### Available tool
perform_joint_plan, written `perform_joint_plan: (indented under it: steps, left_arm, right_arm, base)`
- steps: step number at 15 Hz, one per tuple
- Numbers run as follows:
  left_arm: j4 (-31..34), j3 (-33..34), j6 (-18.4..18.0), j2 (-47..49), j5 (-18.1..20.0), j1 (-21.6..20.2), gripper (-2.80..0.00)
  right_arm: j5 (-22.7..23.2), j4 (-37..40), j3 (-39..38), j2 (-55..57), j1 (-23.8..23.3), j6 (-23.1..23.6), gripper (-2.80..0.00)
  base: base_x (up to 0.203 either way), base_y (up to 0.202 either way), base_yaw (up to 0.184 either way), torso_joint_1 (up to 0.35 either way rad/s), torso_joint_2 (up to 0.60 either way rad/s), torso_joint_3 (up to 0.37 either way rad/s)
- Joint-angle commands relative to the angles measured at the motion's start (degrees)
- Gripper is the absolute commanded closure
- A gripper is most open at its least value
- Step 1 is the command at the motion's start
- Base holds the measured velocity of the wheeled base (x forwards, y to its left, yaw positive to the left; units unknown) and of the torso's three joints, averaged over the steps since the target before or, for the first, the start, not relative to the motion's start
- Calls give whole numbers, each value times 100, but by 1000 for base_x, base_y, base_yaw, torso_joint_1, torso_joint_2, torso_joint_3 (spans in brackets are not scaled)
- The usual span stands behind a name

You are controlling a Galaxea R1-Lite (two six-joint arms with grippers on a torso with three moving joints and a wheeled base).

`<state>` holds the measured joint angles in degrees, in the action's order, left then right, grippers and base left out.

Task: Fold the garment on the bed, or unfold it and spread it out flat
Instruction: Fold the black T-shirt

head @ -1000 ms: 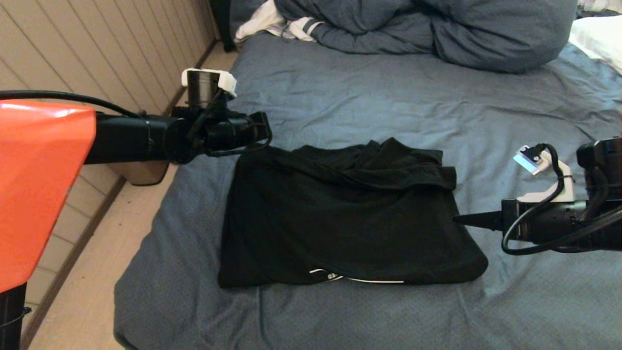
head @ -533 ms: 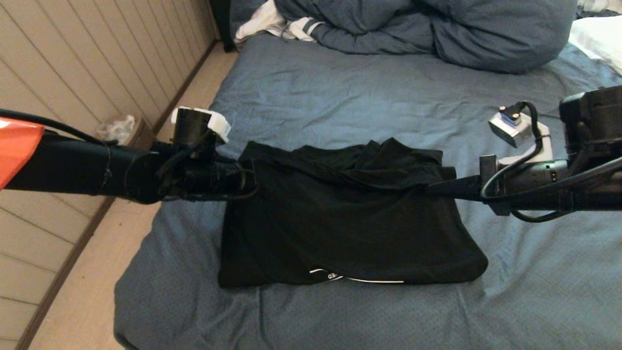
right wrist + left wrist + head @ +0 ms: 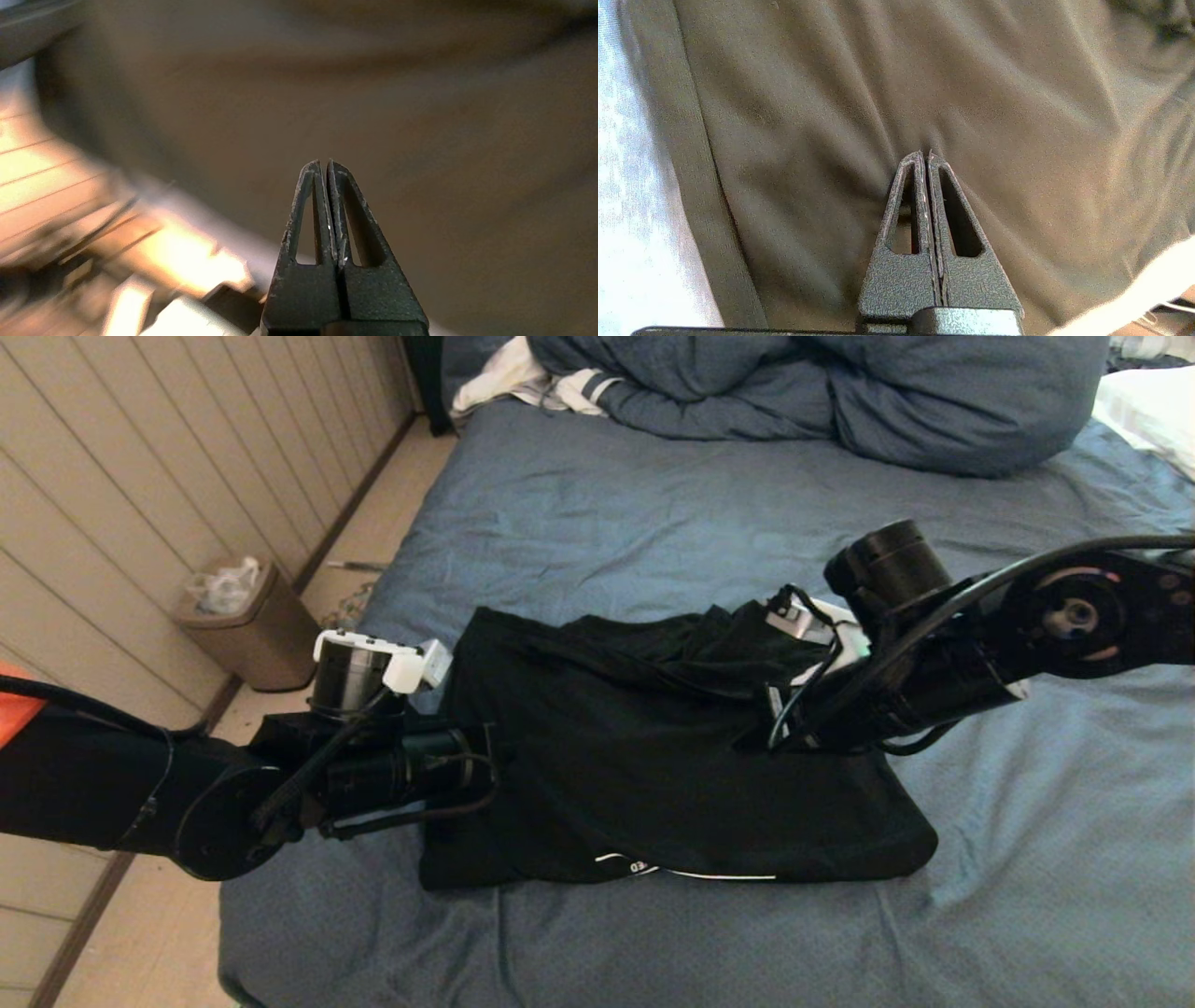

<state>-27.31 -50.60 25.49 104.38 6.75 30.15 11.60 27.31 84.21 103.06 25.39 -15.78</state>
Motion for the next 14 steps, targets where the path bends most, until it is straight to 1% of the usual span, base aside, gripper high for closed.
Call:
perform_joint_plan:
  steps: [1,4,5,8,10,11,14]
  left_arm:
    - [-20,135,17,-322,6,9,0]
    - [-29,235,61,-535,-16,-9,0]
    - [-29,244,79,-545,-7,-9,0]
    - [-20,252,79,-507,10,-9,0]
    - [-29,252,149,-489,19,-9,0]
    - [-27,241,171,-481,15,-9,0]
    - [-29,165,158,-544,28,-281,0]
  right_arm:
    - [-686,10,594,654,172,-26,0]
    - [-842,28,1394,1011,226,-311,0]
    - [-864,47,1540,1165,287,-355,0]
    - [-933,30,1617,1519,361,-389,0]
    - [-1028,48,1864,1702,345,-390,0]
    - [-1120,37,1992,1806,329,-389,0]
    - [-1506,1,2745,2184,291,-448,0]
  base:
    - [0,0,0,0,0,0]
    - [0,0,0,0,0,0]
    - [0,0,0,0,0,0]
    - [0,0,0,0,0,0]
    - [0,0,0,0,0,0]
    - [0,0,0,0,0,0]
    - [0,0,0,0,0,0]
